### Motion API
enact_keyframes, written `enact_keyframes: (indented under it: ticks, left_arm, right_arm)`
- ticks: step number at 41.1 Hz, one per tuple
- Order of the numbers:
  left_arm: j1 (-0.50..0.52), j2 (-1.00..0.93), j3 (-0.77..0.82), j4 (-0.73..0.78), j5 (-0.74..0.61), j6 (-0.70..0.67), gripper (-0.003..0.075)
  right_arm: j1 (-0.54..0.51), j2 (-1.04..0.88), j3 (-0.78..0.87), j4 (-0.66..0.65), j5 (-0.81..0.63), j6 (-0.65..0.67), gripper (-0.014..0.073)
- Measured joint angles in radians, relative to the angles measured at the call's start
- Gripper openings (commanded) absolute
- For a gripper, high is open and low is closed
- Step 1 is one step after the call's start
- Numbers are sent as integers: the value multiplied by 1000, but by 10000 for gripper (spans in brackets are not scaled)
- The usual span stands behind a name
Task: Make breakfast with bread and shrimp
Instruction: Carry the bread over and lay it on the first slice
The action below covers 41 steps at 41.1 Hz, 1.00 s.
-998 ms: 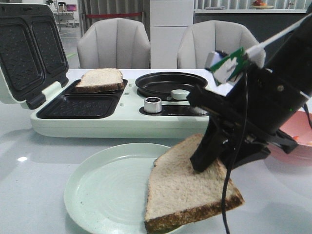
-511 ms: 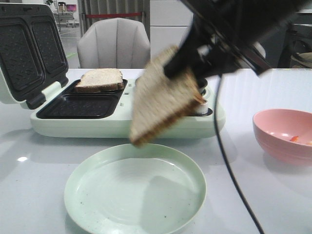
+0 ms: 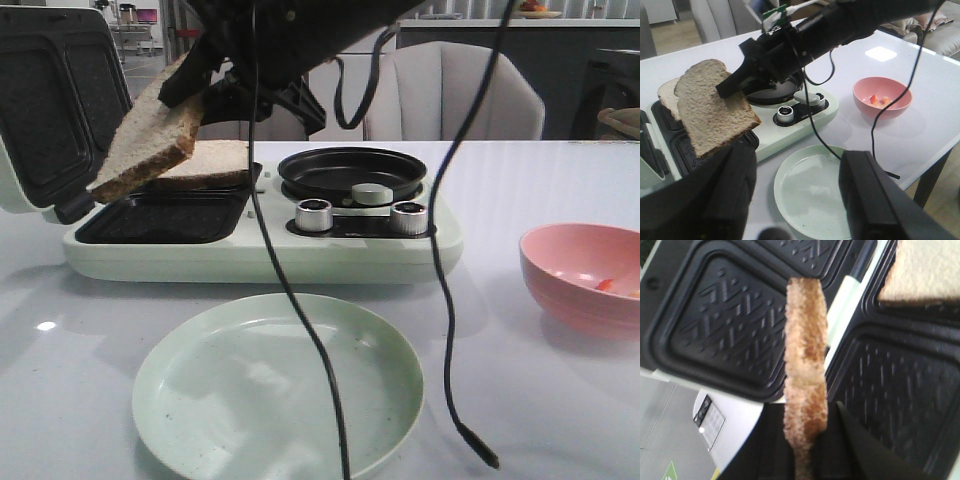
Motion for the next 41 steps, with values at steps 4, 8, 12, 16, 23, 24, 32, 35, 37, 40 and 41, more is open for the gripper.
enact_keyframes:
  ticks: [4, 8, 12, 16, 23, 24, 32, 35, 37, 40, 41]
  left_arm:
    - [0, 0, 0, 0, 0, 0, 436]
    - [0, 0, 0, 0, 0, 0, 436]
    - [0, 0, 0, 0, 0, 0, 436]
    - [0, 0, 0, 0, 0, 0, 436]
    - [0, 0, 0, 0, 0, 0, 436]
    - [0, 0, 0, 0, 0, 0, 436]
    - [0, 0, 0, 0, 0, 0, 436]
    - [0, 0, 0, 0, 0, 0, 436]
    - [0, 0, 0, 0, 0, 0, 436]
    - [0, 0, 0, 0, 0, 0, 436]
    - [0, 0, 0, 0, 0, 0, 436]
  right_arm:
    - [0, 85, -79, 2, -2, 0, 183]
    - [0, 142, -120, -1, -3, 0, 409]
    - [0, 163, -125, -22, 3, 0, 521]
    - [0, 163, -128, -54, 30, -1, 514]
    - [-17, 141, -130, -120, 54, 15, 514]
    - [-22, 130, -130, -143, 54, 23, 514]
    - [-47, 12, -130, -430, 89, 172, 514]
    - [-49, -39, -130, -557, 121, 253, 514]
    - [-49, -78, -128, -639, 145, 300, 514]
    - [-44, -147, -112, -742, 173, 348, 514]
    - [-41, -175, -101, -772, 175, 356, 514]
